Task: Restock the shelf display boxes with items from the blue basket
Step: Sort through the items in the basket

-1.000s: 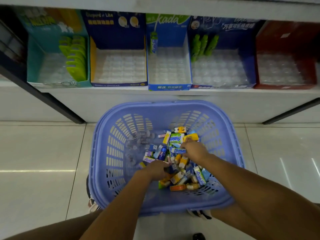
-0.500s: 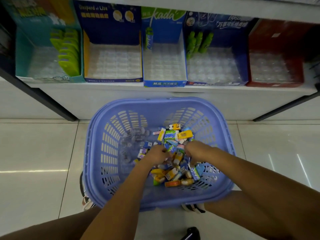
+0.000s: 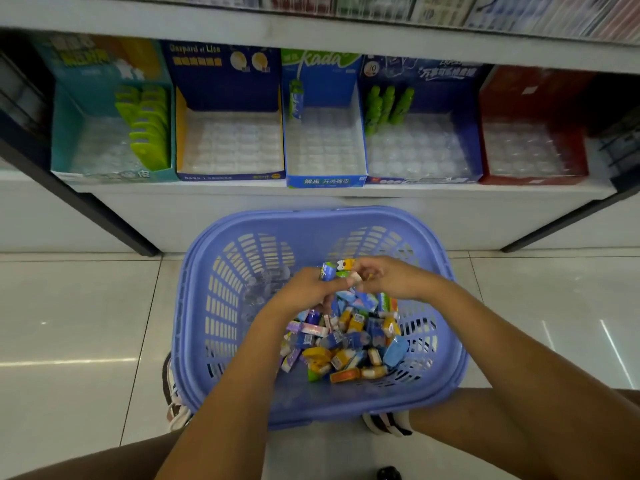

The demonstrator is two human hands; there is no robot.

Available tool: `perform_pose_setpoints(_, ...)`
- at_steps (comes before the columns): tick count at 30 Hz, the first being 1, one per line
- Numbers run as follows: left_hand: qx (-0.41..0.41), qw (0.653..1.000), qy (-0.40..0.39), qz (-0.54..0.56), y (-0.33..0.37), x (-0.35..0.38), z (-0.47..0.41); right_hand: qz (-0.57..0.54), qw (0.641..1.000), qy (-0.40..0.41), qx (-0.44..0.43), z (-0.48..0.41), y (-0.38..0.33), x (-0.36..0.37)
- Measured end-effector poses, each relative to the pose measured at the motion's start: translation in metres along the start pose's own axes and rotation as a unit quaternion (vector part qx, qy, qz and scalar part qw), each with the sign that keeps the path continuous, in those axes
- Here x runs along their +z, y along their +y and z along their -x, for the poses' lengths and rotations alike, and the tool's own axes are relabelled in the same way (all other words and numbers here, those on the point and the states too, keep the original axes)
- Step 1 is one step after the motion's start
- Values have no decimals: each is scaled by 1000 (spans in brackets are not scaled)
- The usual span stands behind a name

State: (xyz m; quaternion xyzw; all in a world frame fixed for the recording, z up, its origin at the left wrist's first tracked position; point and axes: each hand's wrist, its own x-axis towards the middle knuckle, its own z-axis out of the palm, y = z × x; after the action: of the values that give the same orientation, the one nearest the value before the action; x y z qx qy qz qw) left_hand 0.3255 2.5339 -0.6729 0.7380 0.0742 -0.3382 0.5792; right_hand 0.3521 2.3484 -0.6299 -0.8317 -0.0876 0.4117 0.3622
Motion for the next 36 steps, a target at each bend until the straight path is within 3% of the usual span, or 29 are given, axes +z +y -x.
perform_pose_setpoints(5, 102, 987, 67, 102, 38, -25, 12, 19, 993, 76, -88, 5, -58, -28)
perform_pose_setpoints(10, 212, 910, 241, 262, 84, -41, 21, -165, 954, 203, -147, 8, -99, -56)
perform_pose_setpoints(13, 238, 899, 263, 257, 107, -47, 22, -261, 909, 269, -180, 0, -116, -69)
perform_pose_setpoints(15, 232, 908, 274, 217, 117, -48, 21, -240, 893, 326, -196, -13, -127, -84)
perform_pose_setpoints(19, 182, 923, 263, 216, 122, -52, 13, -46, 866, 460, -191, -55, -148, -120)
perform_pose_setpoints(26, 132, 935, 180, 274, 109, -59, 7, 65, 879, 434, -189, -114, -160, -142)
perform_pose_setpoints(29, 135, 930, 174, 294, 107, -61, 7, 72, 873, 440, -196, -123, -163, -145)
perform_pose_setpoints(36, 143, 927, 164, 307, 104, -61, 6, 134, 907, 366, -157, -133, -165, -152)
